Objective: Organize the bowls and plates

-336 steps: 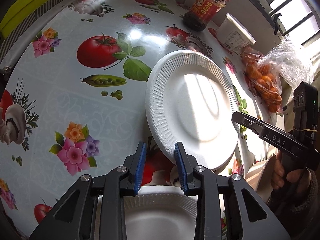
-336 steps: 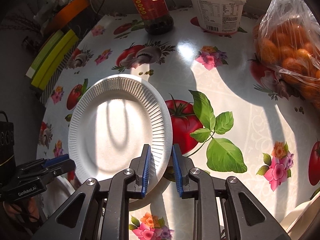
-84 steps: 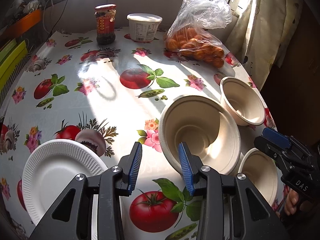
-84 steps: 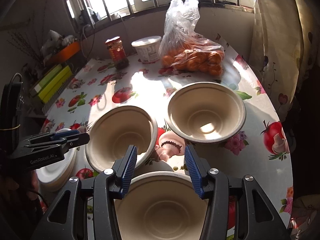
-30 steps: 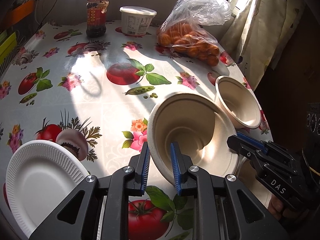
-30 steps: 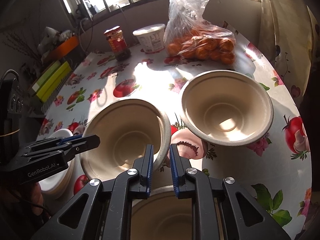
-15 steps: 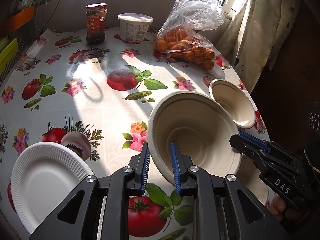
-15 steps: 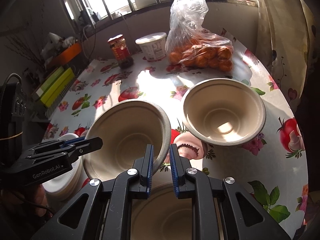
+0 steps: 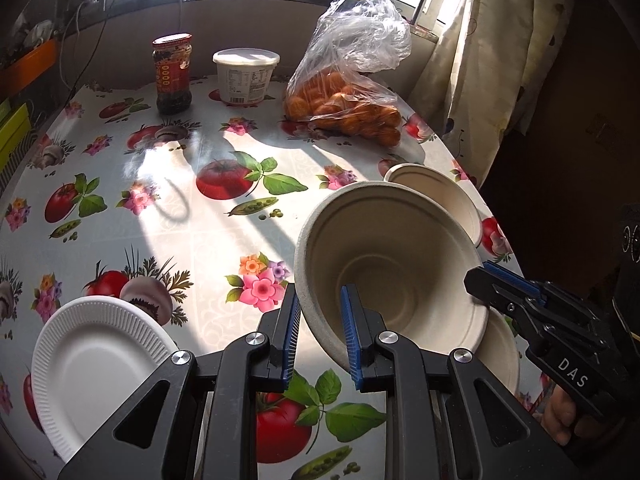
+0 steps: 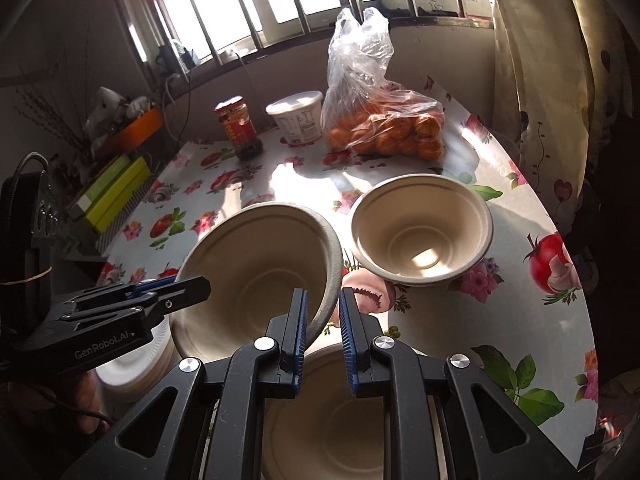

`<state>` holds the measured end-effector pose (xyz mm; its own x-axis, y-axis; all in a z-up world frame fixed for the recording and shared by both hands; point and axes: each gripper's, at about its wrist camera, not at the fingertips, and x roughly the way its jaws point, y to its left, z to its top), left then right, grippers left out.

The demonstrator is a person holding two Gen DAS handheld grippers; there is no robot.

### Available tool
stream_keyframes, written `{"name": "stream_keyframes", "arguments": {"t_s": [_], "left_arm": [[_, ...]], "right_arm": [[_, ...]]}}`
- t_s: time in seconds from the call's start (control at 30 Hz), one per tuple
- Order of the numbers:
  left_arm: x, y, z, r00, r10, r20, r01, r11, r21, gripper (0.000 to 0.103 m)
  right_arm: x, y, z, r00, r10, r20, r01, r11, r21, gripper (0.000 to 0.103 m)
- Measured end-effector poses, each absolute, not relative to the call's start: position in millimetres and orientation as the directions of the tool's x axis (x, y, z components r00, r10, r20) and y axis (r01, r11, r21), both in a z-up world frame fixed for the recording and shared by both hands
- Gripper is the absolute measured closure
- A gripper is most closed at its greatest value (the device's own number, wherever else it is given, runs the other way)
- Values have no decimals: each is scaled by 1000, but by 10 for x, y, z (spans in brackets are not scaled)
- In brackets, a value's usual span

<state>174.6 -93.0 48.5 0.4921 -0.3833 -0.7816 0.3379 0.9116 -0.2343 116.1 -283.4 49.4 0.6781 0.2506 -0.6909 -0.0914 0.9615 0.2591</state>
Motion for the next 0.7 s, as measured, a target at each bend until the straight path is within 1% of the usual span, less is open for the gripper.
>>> {"name": "stream_keyframes", "arguments": {"t_s": [0.3, 0.7], "left_arm": [[1608, -1072, 564, 489, -401, -774, 383, 896, -222, 81], [1443, -1248, 515, 463, -428, -776, 434, 873, -223, 81]], "right_arm": [[923, -2935, 599, 711, 219, -668, -56, 965, 257, 87], [651, -3080, 595, 727, 175, -664, 3, 966, 257, 86]]}}
